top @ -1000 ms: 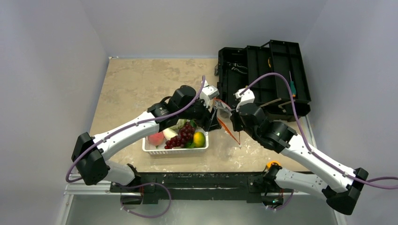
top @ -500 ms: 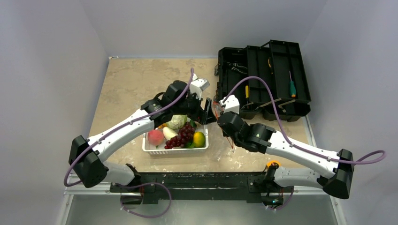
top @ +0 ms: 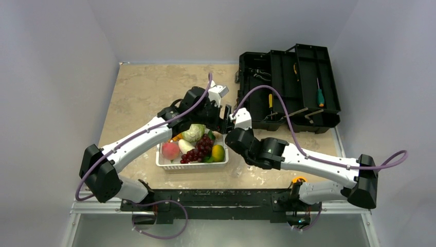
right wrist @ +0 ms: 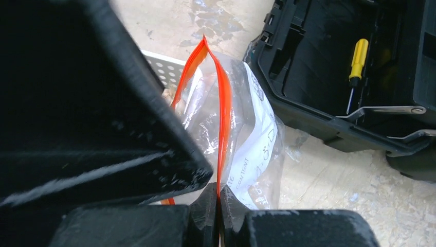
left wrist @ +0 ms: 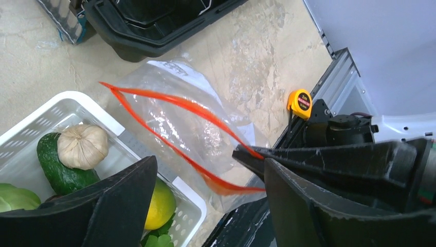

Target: Place the food in the zip-top bag and seal the zipper

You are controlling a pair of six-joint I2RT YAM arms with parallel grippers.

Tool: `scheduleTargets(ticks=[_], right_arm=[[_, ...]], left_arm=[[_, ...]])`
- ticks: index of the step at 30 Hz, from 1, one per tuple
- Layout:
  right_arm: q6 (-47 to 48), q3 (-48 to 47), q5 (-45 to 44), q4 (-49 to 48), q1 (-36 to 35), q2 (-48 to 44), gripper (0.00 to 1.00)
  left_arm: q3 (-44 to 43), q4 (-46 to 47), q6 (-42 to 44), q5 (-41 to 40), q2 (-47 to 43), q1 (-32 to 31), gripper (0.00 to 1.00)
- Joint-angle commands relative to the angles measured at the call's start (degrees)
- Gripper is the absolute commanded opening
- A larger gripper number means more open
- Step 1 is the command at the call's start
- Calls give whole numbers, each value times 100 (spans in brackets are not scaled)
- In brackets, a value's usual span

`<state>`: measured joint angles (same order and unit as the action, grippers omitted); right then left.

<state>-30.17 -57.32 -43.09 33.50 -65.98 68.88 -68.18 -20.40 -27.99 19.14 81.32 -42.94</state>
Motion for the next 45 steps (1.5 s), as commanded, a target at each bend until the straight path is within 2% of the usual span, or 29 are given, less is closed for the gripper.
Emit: scheduleTargets(ticks=[1, 4, 7, 15, 17, 21, 23, 27, 29, 33, 35, 40, 45], right_arm=[[-338, -417, -541, 99, -212, 147, 0], [-382, -445, -570, 90, -214, 165, 0], [-454, -430, -658, 93, -214, 132, 0], [-460, -402, -802, 121, -214, -41, 0], [-433, -402, -788, 100, -218, -79, 0], [-385, -331, -799, 28, -214, -156, 0], [-352, -260, -784, -14, -214, -223, 0], [-211, -4, -1065, -176, -185, -492, 0], [-296, 67, -1166, -46, -54, -666, 0], [-778, 195, -1404, 525, 453, -1043, 0], [-829, 339, -1357, 585, 748, -1380, 0], [-379, 686, -1131, 281, 1091, -2158, 0], [110, 897, -859, -14, 1087, -2170, 0]], left_arm=[[-93, 274, -94, 26, -222, 116, 71], [-167, 137, -53, 10, -109, 134, 54], [-221, 56, -38, 49, -42, 135, 43], [-169, 133, 31, 217, -82, 137, 50], [-177, 129, 55, 260, -24, 137, 49], [-173, 146, 43, 394, 147, 119, 41], [-142, 226, -21, 468, 203, 83, 33], [19, 482, -79, 407, 165, -24, 8], [109, 649, -123, 357, 185, -50, 1], [93, 691, -465, 230, 349, -96, 0], [124, 789, -508, -98, 388, -249, 0], [227, 1041, -714, -803, 564, -593, 0], [368, 1167, -1011, -1096, 765, -717, 0]])
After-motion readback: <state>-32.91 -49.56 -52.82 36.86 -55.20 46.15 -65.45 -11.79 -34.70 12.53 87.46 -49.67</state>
